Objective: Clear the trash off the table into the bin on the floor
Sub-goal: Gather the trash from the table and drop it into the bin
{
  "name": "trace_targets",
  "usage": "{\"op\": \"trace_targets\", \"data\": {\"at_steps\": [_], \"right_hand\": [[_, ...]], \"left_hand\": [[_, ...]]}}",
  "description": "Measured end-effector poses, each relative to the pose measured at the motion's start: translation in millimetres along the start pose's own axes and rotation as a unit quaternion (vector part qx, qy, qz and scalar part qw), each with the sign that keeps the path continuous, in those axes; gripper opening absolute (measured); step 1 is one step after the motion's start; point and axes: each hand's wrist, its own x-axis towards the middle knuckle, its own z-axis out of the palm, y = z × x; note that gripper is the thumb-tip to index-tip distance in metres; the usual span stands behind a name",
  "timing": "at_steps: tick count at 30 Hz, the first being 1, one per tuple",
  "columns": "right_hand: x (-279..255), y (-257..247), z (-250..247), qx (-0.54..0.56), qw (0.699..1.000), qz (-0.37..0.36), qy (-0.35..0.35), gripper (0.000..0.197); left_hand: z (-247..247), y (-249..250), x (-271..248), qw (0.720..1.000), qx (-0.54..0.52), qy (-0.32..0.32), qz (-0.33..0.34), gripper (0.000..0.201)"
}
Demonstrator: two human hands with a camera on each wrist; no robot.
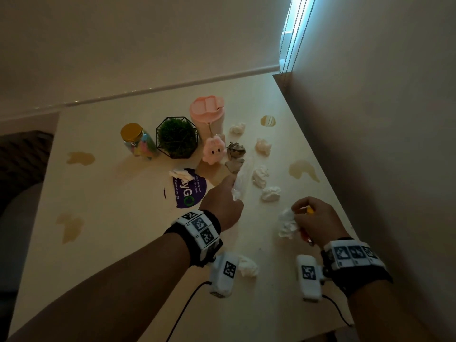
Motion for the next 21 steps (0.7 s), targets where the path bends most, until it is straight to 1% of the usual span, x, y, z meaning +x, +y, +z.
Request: {"op": "trace_targets", "data": {"at_steps": [2, 4, 6, 8, 9, 10, 11, 13, 14, 15, 18, 21], "right_hand": [[-8, -3, -8, 0.034, 0.999, -0.017, -0.001, 0.03], [-6, -6, -13, 0.043, 0.999, -0.025, 0.019, 0.032], [3, -11, -14, 0.03, 0.999, -0.025, 0.032, 0.027], [12, -18, -12, -0.018, 0.999, -0.027, 0.036, 0.017], [16, -22, -8, -0.057, 0.997, -0.037, 0.034, 0.018], [20, -27, -2, -0.1, 0.993, -0.049, 0.031, 0.024], [24, -32, 6, -0.138, 0.988, -0.059, 0.026, 0.033], [33, -39, 23, -0.179, 0.981, -0.073, 0.005, 0.05], [37, -40, 31, -0.192, 0.978, -0.077, -0.005, 0.052], [43, -39, 38, -0.207, 0.975, -0.077, -0.01, 0.049], [51, -37, 51, -0.223, 0.973, -0.058, -0.006, 0.024], [49, -35, 56, -0.23, 0.971, -0.062, -0.023, 0.013]], "left_hand": [[-3, -1, -14, 0.999, 0.02, -0.03, 0.026, 0.035], [-1, -4, -37, 0.993, 0.064, -0.079, 0.059, 0.037], [8, -9, -66, 0.982, 0.104, -0.137, 0.073, 0.053], [23, -18, -87, 0.968, 0.16, -0.178, 0.077, 0.072], [31, -23, -93, 0.958, 0.195, -0.197, 0.071, 0.08], [38, -27, -96, 0.95, 0.222, -0.211, 0.059, 0.083], [45, -31, -97, 0.946, 0.239, -0.215, 0.046, 0.078], [52, -34, -97, 0.95, 0.243, -0.194, 0.031, 0.052], [53, -35, -97, 0.955, 0.235, -0.181, 0.025, 0.042], [52, -36, -96, 0.961, 0.219, -0.168, 0.022, 0.036], [38, -35, -99, 0.979, 0.154, -0.133, 0.013, 0.032], [12, -34, -95, 0.993, 0.086, -0.071, 0.032, 0.029]]}}
